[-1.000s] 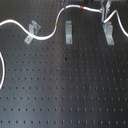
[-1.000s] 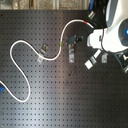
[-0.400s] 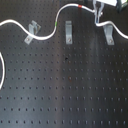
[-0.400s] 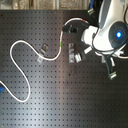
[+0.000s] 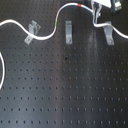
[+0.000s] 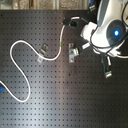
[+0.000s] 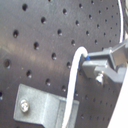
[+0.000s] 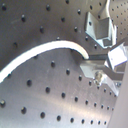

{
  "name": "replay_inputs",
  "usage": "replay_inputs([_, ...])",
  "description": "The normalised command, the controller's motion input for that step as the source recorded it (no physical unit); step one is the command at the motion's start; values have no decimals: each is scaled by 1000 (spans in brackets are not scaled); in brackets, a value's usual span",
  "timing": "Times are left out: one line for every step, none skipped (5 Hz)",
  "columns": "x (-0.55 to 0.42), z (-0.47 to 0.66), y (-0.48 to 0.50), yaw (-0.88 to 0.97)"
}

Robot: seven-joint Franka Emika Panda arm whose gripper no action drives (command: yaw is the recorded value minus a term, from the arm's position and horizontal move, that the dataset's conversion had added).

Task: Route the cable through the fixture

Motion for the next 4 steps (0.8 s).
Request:
replay_inputs([-133,134,68,29])
replay_inputs([-63,297,38,11])
replay_inputs([-58,295,36,6])
replay_inputs([-66,329,41,0])
